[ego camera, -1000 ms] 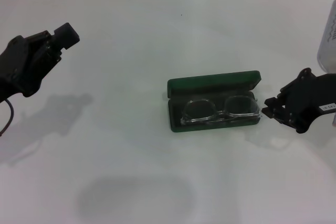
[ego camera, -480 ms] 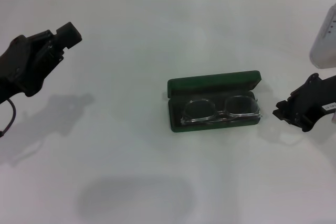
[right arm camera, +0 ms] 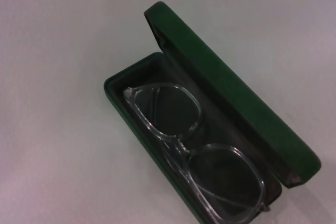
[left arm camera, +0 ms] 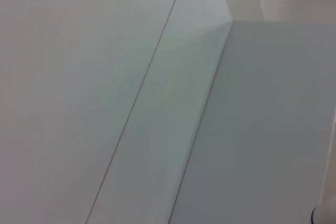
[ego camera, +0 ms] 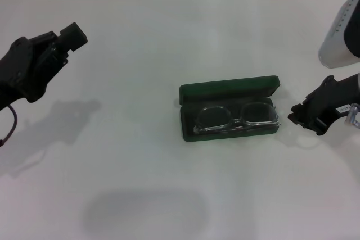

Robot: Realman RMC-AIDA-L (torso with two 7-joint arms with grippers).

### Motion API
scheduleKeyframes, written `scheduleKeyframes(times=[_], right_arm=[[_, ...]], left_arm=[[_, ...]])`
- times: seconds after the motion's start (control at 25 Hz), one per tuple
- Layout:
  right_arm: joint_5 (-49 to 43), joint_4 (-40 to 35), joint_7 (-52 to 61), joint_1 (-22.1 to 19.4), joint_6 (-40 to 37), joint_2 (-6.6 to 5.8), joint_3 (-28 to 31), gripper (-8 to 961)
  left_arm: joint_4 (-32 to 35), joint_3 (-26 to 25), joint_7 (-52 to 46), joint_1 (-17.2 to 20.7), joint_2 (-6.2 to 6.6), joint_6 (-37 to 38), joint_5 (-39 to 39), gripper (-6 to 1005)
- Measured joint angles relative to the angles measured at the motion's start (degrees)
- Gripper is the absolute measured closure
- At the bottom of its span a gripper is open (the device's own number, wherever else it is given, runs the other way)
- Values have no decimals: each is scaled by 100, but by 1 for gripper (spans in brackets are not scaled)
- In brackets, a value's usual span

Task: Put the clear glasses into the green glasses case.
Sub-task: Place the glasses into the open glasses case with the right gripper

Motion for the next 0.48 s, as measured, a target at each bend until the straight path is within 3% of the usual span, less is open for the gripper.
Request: scheduleKeyframes(times=[0.48], right_arm=[[1, 399, -38, 142, 199, -4, -127, 851]], left_arm=[[-9, 5, 0, 18, -1, 0, 0, 970]])
